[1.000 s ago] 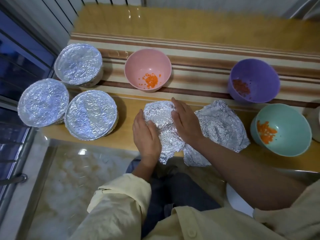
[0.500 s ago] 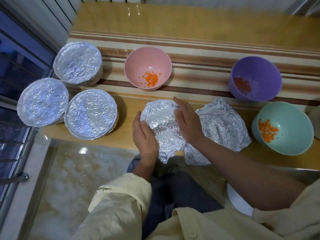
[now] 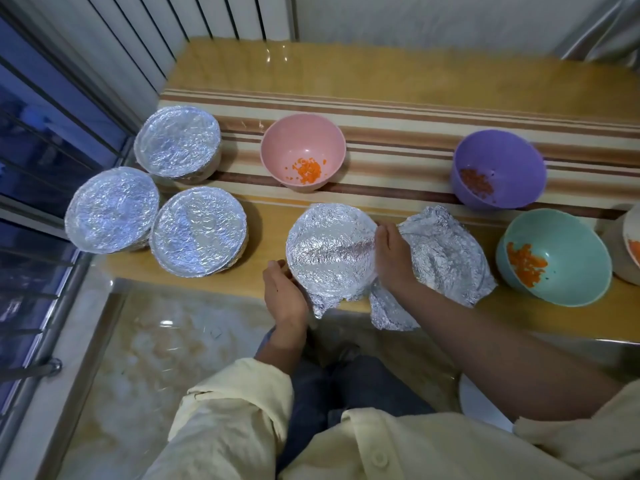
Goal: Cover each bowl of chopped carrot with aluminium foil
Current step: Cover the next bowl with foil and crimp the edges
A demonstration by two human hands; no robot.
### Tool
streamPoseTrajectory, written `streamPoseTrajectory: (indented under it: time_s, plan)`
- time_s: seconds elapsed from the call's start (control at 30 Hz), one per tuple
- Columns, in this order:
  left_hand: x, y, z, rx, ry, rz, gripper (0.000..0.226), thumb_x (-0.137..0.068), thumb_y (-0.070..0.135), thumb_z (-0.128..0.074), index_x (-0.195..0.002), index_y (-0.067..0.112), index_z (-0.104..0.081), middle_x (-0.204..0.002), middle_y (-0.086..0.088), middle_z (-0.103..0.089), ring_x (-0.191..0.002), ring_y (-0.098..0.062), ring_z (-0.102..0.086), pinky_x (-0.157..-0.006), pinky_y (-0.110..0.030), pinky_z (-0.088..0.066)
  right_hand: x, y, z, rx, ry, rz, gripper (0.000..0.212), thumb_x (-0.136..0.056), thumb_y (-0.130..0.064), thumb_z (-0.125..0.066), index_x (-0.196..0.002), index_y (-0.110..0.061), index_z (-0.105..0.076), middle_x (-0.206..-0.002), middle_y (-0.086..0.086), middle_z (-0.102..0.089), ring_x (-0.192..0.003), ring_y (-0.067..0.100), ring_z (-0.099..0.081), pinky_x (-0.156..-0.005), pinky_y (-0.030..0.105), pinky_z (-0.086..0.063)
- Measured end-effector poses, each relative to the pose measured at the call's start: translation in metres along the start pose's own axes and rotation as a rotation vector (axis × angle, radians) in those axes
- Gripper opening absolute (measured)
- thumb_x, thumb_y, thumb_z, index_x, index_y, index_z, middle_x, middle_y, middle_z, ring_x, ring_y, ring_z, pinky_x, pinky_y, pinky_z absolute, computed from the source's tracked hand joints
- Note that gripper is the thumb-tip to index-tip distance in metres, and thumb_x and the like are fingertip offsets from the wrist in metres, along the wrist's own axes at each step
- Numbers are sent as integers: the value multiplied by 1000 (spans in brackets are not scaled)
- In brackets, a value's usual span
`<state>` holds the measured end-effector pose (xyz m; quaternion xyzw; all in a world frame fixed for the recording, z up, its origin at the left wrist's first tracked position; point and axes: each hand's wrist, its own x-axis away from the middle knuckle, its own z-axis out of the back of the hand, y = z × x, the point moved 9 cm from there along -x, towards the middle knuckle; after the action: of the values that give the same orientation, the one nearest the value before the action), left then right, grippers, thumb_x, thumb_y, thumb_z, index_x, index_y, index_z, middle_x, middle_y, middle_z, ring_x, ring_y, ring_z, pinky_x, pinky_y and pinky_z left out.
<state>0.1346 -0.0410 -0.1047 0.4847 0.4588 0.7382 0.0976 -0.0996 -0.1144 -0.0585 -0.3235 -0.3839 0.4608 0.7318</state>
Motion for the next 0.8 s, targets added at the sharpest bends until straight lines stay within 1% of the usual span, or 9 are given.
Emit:
streamPoseTrajectory:
  time_s: [0.07, 0.13, 0.2, 0.33, 0.43, 0.5, 0.57, 0.67, 0.8]
  plan:
    - [3, 8, -6, 123, -47, 26, 46, -101, 48, -33, -106, 12, -61, -99, -10, -70, -92, -31, -60, -74, -40, -47, 9, 7, 5, -54, 38, -70, 26, -103, -20, -30, -115, -13, -52, -76, 1, -51, -60, 13, -43, -55, 30, -32]
    - [2, 15, -8, 126, -82, 29, 35, -105, 39, -34, -104, 15, -60, -99, -3, -69, -99, -27, -62, -85, -38, -48, 20, 17, 8, -100, 72, -150, 29, -102, -18, -30, -123, -12, -48, -80, 1, -52, -65, 14, -45, -58, 32, -33]
    - [-4, 20, -11, 69, -154, 3, 31, -102, 43, -38, -103, 22, -60, -103, 3, -69, -109, -24, -62, -101, -43, -46, 32, 28, 8, -137, 85, -210, 30, -101, -19, -29, -123, -10, -47, -79, 0, -50, -66, 15, -45, -60, 32, -32]
    - [-16, 33, -10, -163, -184, -103, 40, -92, 50, -45, -111, 19, -62, -111, -1, -67, -115, -27, -60, -108, -45, -42, 43, 36, 15, -158, 88, -231, 33, -100, -23, -30, -126, -11, -46, -94, 6, -56, -78, 20, -50, -65, 33, -34]
    - [7, 65, -11, -439, -61, -446, 42, -104, 32, -38, -133, 6, -53, -128, -12, -60, -124, -29, -52, -105, -35, -36, 34, 13, 30, -52, 164, 1, 41, -96, -28, -32, -130, -10, -46, -122, 7, -51, -110, 22, -49, -87, 28, -36]
    - [38, 87, -19, -604, 18, -751, 51, -102, 31, -32, -136, -1, -50, -138, -19, -54, -130, -33, -47, -109, -40, -32, 27, -18, 32, 119, 174, 258, 47, -96, -30, -30, -136, -9, -44, -137, 8, -44, -127, 19, -38, -102, 25, -28]
    - [55, 89, -36, -751, 13, -929, 57, -99, 33, -28, -138, -2, -49, -146, -23, -47, -137, -37, -41, -114, -44, -27, 21, -47, 18, 316, 96, 504, 51, -98, -30, -28, -143, -8, -39, -150, 9, -34, -139, 20, -28, -112, 32, -20]
    - [62, 76, -68, -988, -59, -1006, 59, -100, 32, -25, -146, -1, -42, -157, -21, -35, -147, -37, -30, -120, -50, -19, 18, -69, -18, 560, -94, 756, 53, -100, -28, -25, -147, -6, -32, -156, 10, -24, -145, 21, -17, -118, 40, -12]
    - [48, 64, -78, -1118, -60, -993, 64, -100, 34, -22, -149, -4, -37, -159, -22, -30, -148, -37, -28, -120, -52, -19, 6, -56, -43, 714, -225, 756, 57, -99, -33, -20, -149, -5, -27, -156, 10, -24, -145, 21, -16, -118, 42, -16]
